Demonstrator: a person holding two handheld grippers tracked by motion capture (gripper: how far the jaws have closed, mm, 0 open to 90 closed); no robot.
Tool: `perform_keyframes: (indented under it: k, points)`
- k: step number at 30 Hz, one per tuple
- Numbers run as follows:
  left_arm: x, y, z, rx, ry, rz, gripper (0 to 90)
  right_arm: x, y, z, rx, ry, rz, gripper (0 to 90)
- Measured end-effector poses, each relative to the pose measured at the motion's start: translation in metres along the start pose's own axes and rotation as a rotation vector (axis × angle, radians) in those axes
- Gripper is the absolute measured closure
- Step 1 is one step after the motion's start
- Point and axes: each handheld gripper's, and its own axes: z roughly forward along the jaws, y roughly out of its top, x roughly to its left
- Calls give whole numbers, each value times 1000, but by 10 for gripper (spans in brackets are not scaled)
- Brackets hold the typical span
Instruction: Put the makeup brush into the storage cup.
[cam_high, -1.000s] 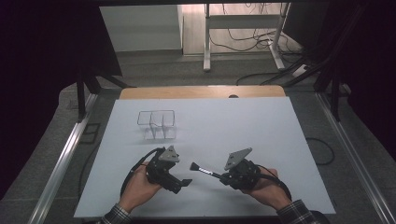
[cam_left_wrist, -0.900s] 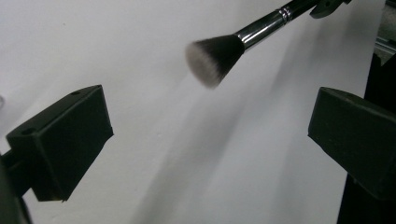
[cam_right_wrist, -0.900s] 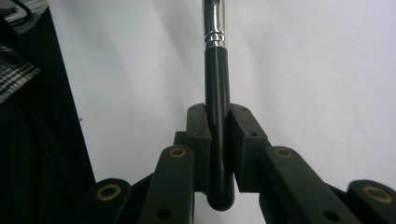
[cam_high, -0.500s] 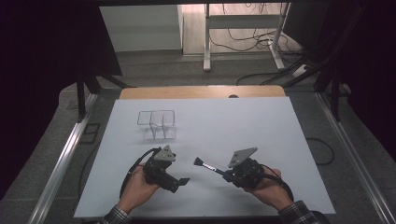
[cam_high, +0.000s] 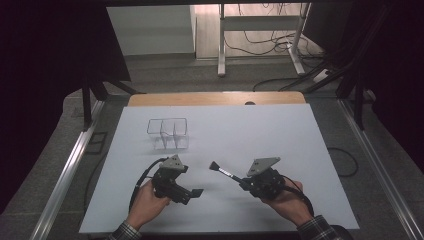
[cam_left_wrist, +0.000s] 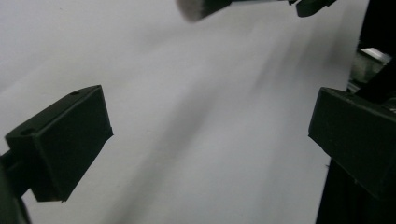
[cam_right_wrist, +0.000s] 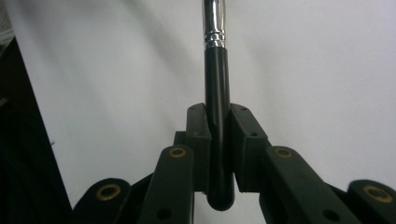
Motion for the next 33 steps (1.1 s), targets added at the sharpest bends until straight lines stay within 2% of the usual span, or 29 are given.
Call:
perform_keyframes:
  k: [1,2,4,7,12,17,20,21,22,24,30,33]
  points:
    - [0,0,0,0,0,0,0,0,0,0,0,0,0,785]
    - [1,1,-1,3,-12,-26,0,-1,0,-2,-16,-16,10,785]
    - [2,2,-3,9,-10,-41,0,-1,0,-3,-29,-21,16,785]
    - [4,3,-4,1,-35,-70,6,-1,0,-4,-44,-27,25,785]
    - [4,4,-5,-22,-61,-99,8,0,1,-5,-66,-29,38,785]
    - [4,7,-2,-50,-103,-154,0,2,3,-6,-97,-30,42,785]
    - [4,8,-2,-70,-148,-168,0,4,4,-6,-120,-32,43,785]
    - [4,8,-2,-70,-148,-168,0,4,5,-6,-128,-30,46,785]
    - [4,10,-2,-99,-177,-180,0,5,5,-6,-139,-27,51,785]
    - [4,11,-1,-118,-208,-191,0,6,5,-6,-147,-23,51,785]
    - [2,16,4,-136,-251,-198,4,11,8,-4,-173,-17,53,785]
    - [1,18,7,-134,-253,-191,18,14,10,-2,-181,-9,56,785]
